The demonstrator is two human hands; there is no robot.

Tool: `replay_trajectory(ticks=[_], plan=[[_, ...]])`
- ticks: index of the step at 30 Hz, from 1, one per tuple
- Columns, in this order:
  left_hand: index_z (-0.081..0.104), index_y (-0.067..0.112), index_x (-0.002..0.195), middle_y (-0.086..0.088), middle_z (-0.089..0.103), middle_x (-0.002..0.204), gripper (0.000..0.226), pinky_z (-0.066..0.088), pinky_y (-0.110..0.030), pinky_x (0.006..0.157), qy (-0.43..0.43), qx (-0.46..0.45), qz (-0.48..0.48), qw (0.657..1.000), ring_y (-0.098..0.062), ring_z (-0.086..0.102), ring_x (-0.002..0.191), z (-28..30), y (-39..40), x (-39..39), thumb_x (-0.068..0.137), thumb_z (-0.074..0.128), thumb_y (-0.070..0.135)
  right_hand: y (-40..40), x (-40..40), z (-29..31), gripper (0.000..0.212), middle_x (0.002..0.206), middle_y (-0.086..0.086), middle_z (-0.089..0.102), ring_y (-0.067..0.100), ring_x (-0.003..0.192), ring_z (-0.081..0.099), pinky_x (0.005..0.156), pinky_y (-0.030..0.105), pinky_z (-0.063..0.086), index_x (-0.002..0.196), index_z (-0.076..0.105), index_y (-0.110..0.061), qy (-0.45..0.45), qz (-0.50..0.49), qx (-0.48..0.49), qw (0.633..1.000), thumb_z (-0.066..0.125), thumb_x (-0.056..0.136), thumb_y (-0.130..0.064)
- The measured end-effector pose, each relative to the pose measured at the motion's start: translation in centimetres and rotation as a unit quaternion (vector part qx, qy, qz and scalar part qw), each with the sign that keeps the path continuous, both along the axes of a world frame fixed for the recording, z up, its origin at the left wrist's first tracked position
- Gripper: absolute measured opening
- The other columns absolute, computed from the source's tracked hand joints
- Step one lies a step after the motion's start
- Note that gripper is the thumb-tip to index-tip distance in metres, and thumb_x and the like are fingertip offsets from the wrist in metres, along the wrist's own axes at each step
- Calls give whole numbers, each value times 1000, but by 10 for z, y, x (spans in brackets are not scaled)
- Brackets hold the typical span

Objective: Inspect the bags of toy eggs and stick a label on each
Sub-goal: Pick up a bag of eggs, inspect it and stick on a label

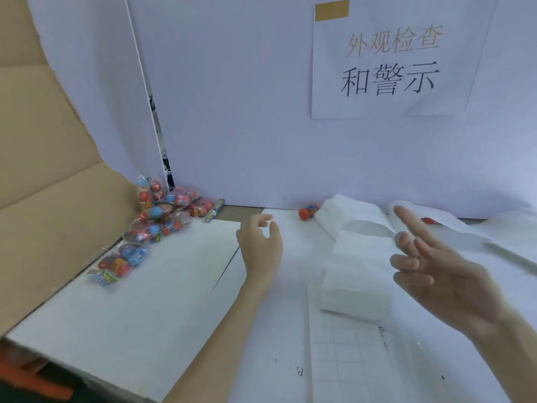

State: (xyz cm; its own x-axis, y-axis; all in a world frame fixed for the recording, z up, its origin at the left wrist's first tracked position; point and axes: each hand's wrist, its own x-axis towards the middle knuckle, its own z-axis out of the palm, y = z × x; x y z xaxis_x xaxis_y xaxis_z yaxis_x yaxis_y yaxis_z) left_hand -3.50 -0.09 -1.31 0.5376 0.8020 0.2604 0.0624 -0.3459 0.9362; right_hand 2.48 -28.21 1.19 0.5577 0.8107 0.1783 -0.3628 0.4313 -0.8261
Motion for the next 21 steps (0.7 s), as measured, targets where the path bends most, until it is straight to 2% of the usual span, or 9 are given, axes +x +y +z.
replay_trajectory(ticks=[2, 5, 8, 10, 13, 16, 18, 21], plan=[[65, 10, 121, -8, 52, 135, 23, 35, -31, 99, 56, 47, 66, 995, -26, 41, 127, -4, 21, -1, 98, 59, 11, 7, -4, -5, 70, 103, -3, 69, 12, 77, 63, 61, 21, 52, 144, 62, -23, -24, 9, -35, 999, 90, 80, -30], [57, 8, 135, -16, 26, 163, 38, 24, -39, 114, 228, 123, 122, 958, -33, 24, 148, 3, 70, -4, 99, 60, 20, 17, -7, -7, 70, 111, 3, 69, 15, 85, 64, 67, 25, 53, 143, 63, -20, -47, 9, -100, 994, 90, 80, -36], [49, 20, 150, -26, 1, 170, 48, 11, -49, 124, 372, 184, 118, 902, -40, -1, 158, 4, 116, -14, 105, 54, 35, 19, -8, -5, 68, 114, 5, 69, 18, 88, 65, 72, 25, 54, 142, 64, -19, -41, 9, -126, 991, 87, 82, -39], [49, 29, 151, -29, -5, 170, 45, 6, -55, 125, 440, 219, 110, 864, -47, -6, 158, 3, 143, -24, 108, 45, 43, 20, -10, -6, 66, 116, 6, 69, 19, 90, 65, 74, 26, 54, 142, 63, -19, -42, 11, -133, 990, 86, 83, -40], [47, 29, 153, -29, 4, 170, 48, 5, -55, 126, 499, 246, 87, 826, -51, 2, 156, 0, 167, -34, 111, 30, 45, 22, -10, -5, 67, 115, 7, 69, 19, 91, 65, 75, 26, 55, 141, 64, -18, -50, 18, -138, 989, 86, 82, -41], [54, 22, 148, -25, 31, 162, 45, 19, -49, 122, 505, 298, 94, 805, -44, 27, 149, -4, 168, -39, 112, 31, 37, 22, -10, -4, 68, 112, 7, 69, 18, 90, 65, 73, 26, 55, 138, 67, -17, -51, 16, -138, 989, 89, 78, -42], [63, 20, 137, -19, 47, 150, 37, 26, -45, 114, 473, 336, 101, 808, -38, 41, 138, -5, 161, -41, 110, 39, 30, 23, -9, -5, 62, 110, 6, 69, 18, 88, 65, 72, 25, 55, 135, 69, -17, -44, 8, -140, 989, 86, 80, -39], [74, 19, 116, -10, 63, 132, 23, 28, -42, 101, 354, 376, 67, 853, -34, 53, 125, -8, 143, -46, 103, 56, 14, 24, -9, -6, 50, 105, 5, 68, 17, 85, 64, 70, 24, 54, 132, 72, -16, -25, -4, -144, 989, 77, 85, -33]])
